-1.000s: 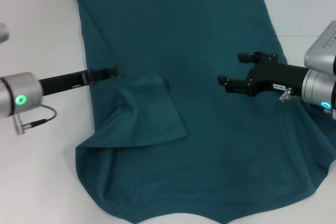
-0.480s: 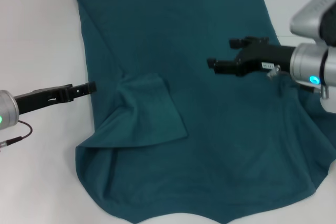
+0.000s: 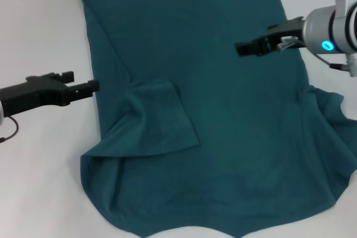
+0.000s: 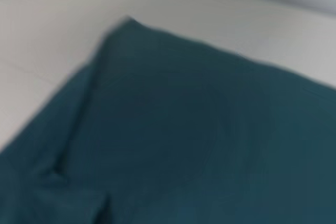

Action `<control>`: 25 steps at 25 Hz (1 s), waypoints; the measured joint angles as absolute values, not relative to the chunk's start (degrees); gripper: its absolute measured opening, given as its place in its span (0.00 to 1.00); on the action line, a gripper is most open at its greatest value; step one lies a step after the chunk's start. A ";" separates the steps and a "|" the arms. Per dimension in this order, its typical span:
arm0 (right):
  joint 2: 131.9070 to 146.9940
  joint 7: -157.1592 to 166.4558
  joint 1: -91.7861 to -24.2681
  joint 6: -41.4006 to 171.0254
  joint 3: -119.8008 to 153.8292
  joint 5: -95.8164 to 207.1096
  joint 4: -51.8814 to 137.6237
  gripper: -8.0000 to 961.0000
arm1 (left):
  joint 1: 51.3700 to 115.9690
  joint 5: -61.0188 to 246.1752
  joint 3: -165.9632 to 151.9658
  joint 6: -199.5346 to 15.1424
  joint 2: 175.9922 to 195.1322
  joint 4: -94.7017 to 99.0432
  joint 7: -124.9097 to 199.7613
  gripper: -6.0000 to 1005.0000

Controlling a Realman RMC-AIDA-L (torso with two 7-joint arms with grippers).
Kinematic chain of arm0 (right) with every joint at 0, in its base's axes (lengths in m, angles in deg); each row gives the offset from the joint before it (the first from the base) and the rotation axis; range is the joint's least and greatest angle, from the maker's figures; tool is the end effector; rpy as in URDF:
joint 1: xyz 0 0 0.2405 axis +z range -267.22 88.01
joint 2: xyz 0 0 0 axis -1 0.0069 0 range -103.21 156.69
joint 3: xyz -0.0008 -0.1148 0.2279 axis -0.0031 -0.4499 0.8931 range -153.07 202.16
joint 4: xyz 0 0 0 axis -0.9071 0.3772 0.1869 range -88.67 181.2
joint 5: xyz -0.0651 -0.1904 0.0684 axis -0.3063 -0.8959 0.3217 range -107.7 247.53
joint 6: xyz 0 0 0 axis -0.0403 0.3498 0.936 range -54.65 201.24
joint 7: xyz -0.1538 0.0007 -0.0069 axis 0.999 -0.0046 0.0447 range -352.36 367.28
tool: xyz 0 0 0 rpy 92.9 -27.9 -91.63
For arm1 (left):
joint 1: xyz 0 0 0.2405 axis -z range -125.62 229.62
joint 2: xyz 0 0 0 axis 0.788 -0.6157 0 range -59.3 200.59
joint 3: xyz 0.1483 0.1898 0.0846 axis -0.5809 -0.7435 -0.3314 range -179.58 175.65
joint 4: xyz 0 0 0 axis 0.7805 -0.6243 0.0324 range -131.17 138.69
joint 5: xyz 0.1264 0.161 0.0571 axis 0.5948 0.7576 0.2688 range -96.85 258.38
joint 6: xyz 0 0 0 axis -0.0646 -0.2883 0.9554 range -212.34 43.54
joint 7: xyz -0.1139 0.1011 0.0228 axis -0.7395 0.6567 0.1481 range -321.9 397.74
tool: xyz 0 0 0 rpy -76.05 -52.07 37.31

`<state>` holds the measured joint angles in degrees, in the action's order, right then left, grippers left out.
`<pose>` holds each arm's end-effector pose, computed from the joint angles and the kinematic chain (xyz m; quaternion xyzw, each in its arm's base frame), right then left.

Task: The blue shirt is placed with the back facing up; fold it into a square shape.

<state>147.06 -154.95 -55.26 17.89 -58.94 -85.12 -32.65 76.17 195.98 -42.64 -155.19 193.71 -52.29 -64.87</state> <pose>0.1380 0.4293 0.0064 -0.8619 0.3135 0.0166 0.3982 -0.2837 0.3680 0.0380 -0.8508 -0.3677 -0.2158 0.3072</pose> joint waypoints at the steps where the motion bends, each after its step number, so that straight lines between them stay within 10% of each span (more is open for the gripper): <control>1: 147.06 -158.06 -54.82 14.52 -58.87 -87.52 -33.85 0.92 | 75.64 195.98 -42.65 -155.83 193.89 -53.64 -64.37 0.80; 25: 145.93 -163.35 -52.85 -24.40 -35.19 -97.88 -46.42 0.87 | 74.33 194.38 -38.09 -158.59 194.40 -54.06 -56.37 0.79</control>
<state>145.93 -163.35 -52.85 -24.40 -35.19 -97.88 -46.42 74.33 194.38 -38.09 -158.59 194.40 -54.06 -56.37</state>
